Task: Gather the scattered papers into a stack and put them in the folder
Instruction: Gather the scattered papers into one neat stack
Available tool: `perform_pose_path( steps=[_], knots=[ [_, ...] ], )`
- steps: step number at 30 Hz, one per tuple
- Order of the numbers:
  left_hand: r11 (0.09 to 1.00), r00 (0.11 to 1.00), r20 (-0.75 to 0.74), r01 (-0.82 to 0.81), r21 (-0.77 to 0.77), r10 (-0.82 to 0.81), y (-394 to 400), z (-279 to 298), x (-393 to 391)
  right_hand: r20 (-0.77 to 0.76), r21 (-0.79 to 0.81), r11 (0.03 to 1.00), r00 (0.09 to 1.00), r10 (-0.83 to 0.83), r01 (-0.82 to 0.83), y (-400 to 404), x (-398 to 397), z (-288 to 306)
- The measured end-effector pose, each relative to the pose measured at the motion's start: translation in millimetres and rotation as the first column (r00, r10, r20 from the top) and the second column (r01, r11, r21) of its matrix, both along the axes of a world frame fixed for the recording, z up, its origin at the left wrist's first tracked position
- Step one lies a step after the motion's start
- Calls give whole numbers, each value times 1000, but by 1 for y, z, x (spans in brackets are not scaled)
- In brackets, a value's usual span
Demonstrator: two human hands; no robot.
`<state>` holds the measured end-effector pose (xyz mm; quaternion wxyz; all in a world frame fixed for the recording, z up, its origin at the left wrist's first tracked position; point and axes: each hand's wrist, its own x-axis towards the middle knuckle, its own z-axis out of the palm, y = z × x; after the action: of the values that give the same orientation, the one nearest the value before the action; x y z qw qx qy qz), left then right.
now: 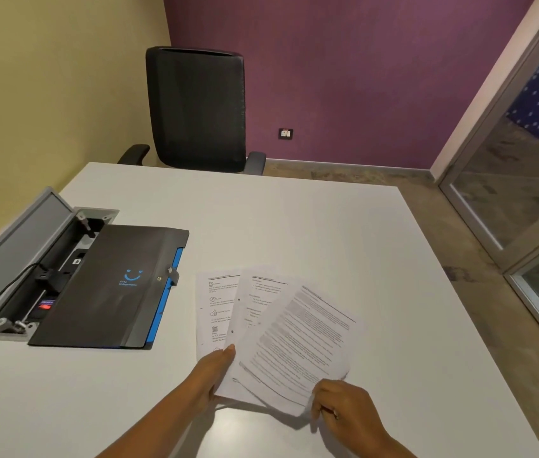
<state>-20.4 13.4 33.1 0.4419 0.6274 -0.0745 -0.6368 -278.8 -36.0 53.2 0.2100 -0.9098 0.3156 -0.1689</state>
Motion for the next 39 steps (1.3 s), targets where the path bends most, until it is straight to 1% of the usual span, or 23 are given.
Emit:
perform_pose_path(
  steps=[3, 7, 10, 12, 13, 14, 16, 17, 18, 20, 22, 23, 24, 26, 28, 29, 32, 34, 35, 37, 39],
  knots=[
    [998, 998, 21, 65, -15, -65, 0, -1, 2, -60, 29, 1000, 998, -3, 5, -4, -10, -8],
    [993, 992, 57, 114, 25, -115, 2, -6, 8, -114, 47, 998, 993, -35, 40, -10, -12, -13],
    [988, 980, 122, 151, 42, -156, 4, -9, 8, -100, 124, 987, 991, -86, 98, -10, -16, -18],
    [988, 972, 179, 146, 46, -152, 4, -8, 6, -26, 196, 961, 981, -193, 195, -8, -18, -22],
    [989, 967, 207, 144, 43, -150, 3, -7, 5, 26, 254, 927, 956, -292, 276, -7, -17, -24],
    [989, 961, 230, 146, 36, -150, 3, -5, 4, 73, 325, 871, 908, -412, 369, -7, -17, -24],
    [986, 949, 269, 167, 7, -163, 1, 0, 3, 127, 484, 712, 764, -633, 509, -10, -15, -21],
    [983, 944, 281, 182, -15, -171, -1, 3, 1, 119, 539, 648, 713, -691, 538, -11, -14, -19],
    [981, 942, 287, 192, -40, -173, -3, 7, 0, 79, 580, 600, 695, -715, 551, -12, -13, -16],
    [976, 943, 289, 199, -94, -165, -8, 14, -3, -24, 625, 543, 709, -705, 561, -16, -10, -14],
    [962, 932, 320, 228, -147, -172, -13, 23, -8, -20, 689, 503, 708, -706, 522, -21, -8, -12],
    [953, 924, 339, 246, -174, -177, -16, 28, -11, -1, 704, 494, 696, -718, 510, -25, -7, -9],
    [946, 921, 352, 250, -208, -166, -19, 33, -15, 25, 701, 505, 690, -723, 503, -28, -7, -5],
    [939, 922, 381, 189, -288, -69, -27, 45, -18, 108, 687, 547, 678, -727, 477, -34, -7, 3],
    [927, 916, 399, 110, -359, 45, -36, 58, -16, 182, 715, 554, 652, -736, 426, -39, -7, 16],
    [915, 912, 404, 104, -390, 69, -41, 65, -14, 216, 726, 560, 641, -737, 399, -41, -6, 22],
    [876, 889, 453, 163, -453, 69, -49, 79, -11, 279, 720, 577, 600, -750, 386, -45, -5, 37],
    [853, 893, 448, 195, -483, 50, -51, 84, -12, 302, 727, 572, 571, -763, 380, -48, -4, 45],
    [850, 893, 448, 203, -486, 43, -51, 85, -13, 311, 727, 581, 579, -754, 366, -50, -4, 47],
    [856, 887, 459, 197, -479, 53, -51, 87, -15, 325, 708, 624, 632, -704, 331, -51, -2, 51],
    [855, 883, 465, 196, -479, 58, -51, 88, -17, 337, 703, 640, 648, -683, 310, -51, 2, 56]
  ],
)
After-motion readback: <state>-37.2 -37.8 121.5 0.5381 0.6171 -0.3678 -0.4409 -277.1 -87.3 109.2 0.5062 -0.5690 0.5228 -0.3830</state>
